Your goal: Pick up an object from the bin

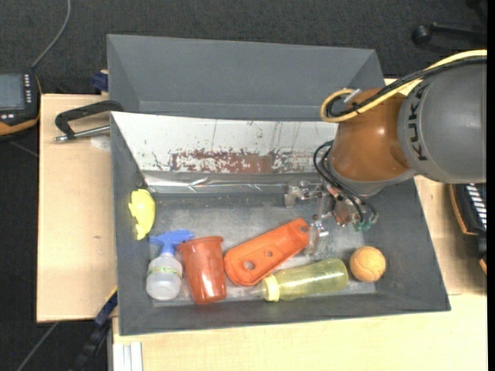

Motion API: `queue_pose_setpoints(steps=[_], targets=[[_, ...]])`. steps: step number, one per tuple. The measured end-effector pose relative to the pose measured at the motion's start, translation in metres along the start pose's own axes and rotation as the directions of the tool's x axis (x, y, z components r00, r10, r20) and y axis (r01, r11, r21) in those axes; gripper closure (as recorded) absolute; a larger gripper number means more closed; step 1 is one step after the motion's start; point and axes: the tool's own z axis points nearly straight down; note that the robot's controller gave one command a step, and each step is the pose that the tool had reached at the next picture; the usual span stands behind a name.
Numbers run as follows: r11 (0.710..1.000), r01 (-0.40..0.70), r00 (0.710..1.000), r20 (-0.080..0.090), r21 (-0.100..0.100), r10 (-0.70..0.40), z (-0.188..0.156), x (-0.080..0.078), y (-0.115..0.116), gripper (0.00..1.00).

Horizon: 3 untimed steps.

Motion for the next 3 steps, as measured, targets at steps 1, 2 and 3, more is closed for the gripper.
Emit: queue_pose_setpoints(steps=[1,2,3], targets=[[1.000,0.024,1.000,0.004,0.002,-0.024,0.0078,-0.0193,0.0148,1.00],[1.000,0.023,1.000,0.004,0.001,-0.023,0.0078,-0.0195,0.0153,0.00],[1.000,0.024,1.000,0.004,0.002,-0.024,0.0078,-0.0194,0.0147,1.00]])
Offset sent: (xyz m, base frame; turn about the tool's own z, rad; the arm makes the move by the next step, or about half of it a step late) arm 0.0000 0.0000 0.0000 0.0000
